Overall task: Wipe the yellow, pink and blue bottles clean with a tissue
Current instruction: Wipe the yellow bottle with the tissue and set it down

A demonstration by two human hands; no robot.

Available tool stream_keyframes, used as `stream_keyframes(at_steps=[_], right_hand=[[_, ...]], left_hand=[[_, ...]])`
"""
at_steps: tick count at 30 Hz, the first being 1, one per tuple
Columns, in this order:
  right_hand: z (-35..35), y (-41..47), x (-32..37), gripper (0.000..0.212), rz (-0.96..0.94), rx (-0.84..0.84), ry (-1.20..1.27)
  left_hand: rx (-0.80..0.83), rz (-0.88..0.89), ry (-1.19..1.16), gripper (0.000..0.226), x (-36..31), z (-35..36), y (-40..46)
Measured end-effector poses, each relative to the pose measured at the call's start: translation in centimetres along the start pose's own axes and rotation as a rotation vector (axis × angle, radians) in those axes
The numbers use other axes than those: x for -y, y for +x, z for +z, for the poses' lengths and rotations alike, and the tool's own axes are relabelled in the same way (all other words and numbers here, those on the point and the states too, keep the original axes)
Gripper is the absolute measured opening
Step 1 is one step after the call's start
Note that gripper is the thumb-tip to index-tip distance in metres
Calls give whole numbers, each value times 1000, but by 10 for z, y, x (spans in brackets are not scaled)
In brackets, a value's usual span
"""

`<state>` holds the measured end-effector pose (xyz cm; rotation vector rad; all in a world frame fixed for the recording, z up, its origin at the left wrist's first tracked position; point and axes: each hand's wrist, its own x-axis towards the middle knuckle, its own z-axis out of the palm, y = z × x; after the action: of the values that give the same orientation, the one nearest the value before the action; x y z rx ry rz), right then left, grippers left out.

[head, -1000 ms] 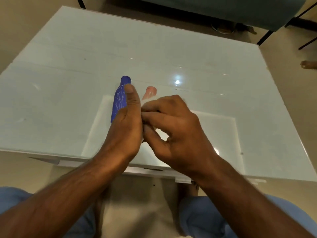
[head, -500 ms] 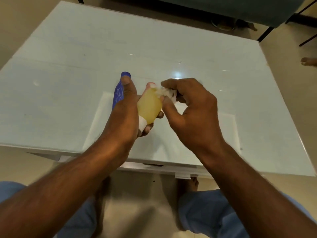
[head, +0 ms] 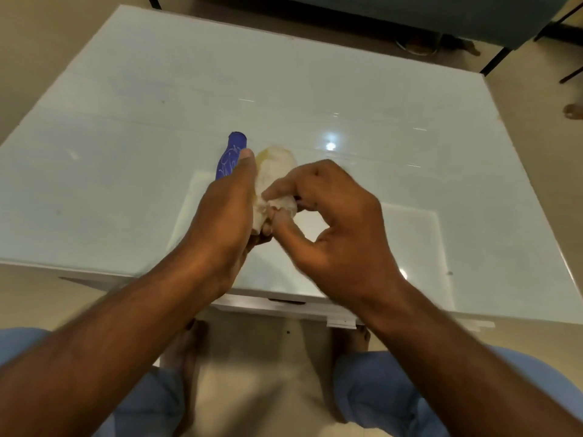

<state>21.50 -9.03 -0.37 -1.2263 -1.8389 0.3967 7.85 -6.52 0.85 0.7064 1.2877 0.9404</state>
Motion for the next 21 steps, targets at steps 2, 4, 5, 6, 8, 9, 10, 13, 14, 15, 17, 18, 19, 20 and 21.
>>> stream_keyframes(at_steps=[2,4,5,6,8,9,10,13,14,15,17,18,19,20,21], right_hand=[[-4,7,-10,14,128,-98,10],[-9,13,-17,15,197,-160,1],[-10,12,-16,15,178,-153,-4],[-9,10,-13,15,135,-123,-5],[-5,3,-3,14,21,-35,-7],[-3,1,-1,14,-12,-8,-14],[-3,3,-3,14,-2,-11,-17],[-9,14,-16,15,184,-145,15],[-11,17,-18,15,221,-179,17],[-11,17,-18,15,232,-190,22],[-8,12,-9,16,199,-144,64],[-6,9,-3,17,169,-105,96],[-5,7,0,17,141,-69,124],[-4,6,0,16,127,-46,140],[-4,7,-1,16,135,-49,149]], left_hand=[[58,1,46,49,1,1,0],[99,-17,62,47,0,5,-2],[110,-16,60,45,0,6,-3],[112,-3,57,44,1,6,-4],[82,10,45,44,0,5,-3],[68,8,48,44,-1,4,-3],[69,5,57,44,-1,3,-2],[112,-44,29,49,-1,6,-3],[112,-63,17,50,-1,7,-3],[104,-66,9,51,0,8,-4],[66,-45,-30,47,1,8,-5],[50,-45,-64,45,2,8,-5],[48,-56,-104,45,2,7,-5],[63,-75,-138,47,2,6,-5],[89,-92,-155,50,2,6,-5]])
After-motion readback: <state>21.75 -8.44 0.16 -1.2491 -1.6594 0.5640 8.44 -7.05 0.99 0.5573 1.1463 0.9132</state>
